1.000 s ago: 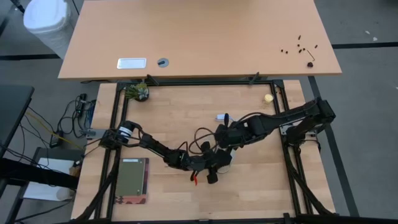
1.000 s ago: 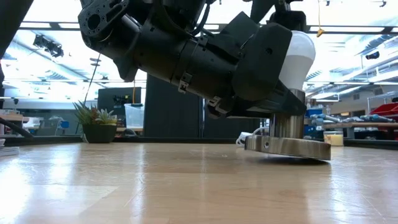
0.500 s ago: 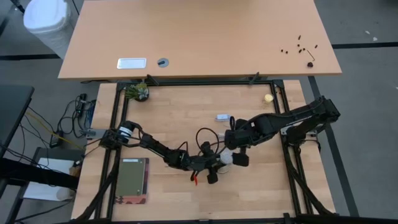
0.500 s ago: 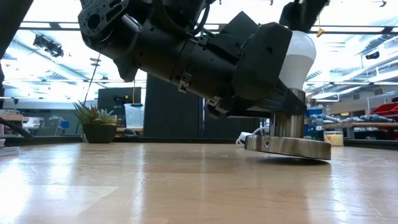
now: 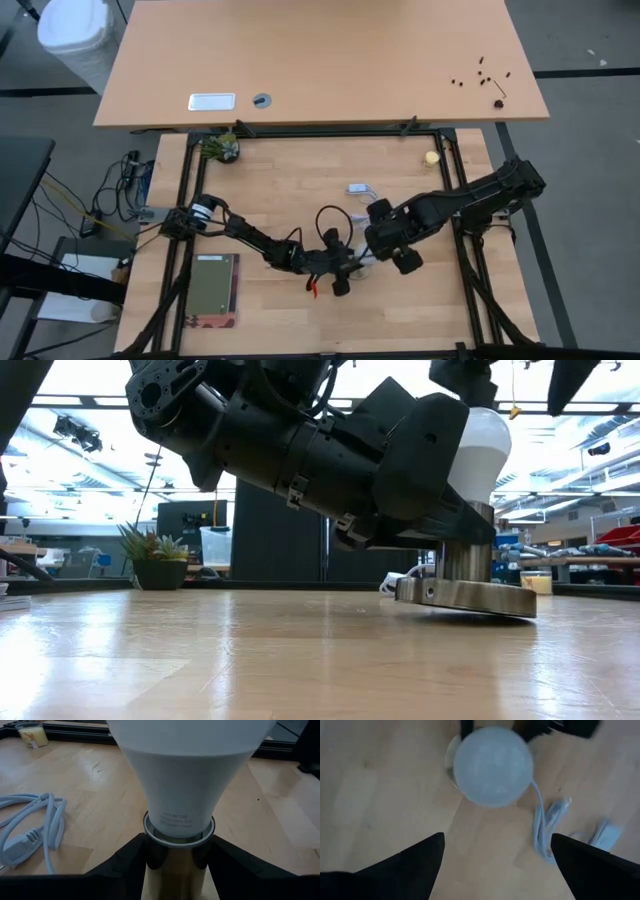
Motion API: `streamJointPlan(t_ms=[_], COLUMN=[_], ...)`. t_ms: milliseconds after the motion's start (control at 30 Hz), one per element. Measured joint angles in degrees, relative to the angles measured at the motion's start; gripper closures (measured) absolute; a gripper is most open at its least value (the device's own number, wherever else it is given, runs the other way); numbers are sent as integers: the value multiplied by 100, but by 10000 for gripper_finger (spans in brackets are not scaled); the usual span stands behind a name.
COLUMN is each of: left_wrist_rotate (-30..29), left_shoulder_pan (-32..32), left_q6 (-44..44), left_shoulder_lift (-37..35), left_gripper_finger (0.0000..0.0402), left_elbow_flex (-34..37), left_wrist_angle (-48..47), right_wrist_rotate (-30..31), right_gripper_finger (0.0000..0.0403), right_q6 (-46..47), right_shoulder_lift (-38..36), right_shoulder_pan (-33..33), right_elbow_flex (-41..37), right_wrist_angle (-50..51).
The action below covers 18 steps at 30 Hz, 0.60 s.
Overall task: Screw lightbulb
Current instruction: Insert the lightbulb into the lamp
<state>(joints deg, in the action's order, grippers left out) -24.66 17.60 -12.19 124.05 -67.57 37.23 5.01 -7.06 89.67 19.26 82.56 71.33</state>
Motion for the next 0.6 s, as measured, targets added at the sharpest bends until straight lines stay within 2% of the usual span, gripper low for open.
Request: streamJointPlan(t_ms=[300,600], left_wrist_rotate=[236,643], left_shoulder_pan=[0,3], left_q6=[288,641], left_shoulder_lift=[0,-2], left_gripper_finger=[213,213], left_elbow_flex=[0,0], left_wrist_angle=[11,20], right_wrist_rotate=[230,149], right_gripper_finger=[31,31], right_q6=[-1456,-1956], right_shoulder_lift=[598,775], right_shoulder_pan=[49,76], right_elbow_flex=[-7,-8], right_wrist_angle=[-149,-838])
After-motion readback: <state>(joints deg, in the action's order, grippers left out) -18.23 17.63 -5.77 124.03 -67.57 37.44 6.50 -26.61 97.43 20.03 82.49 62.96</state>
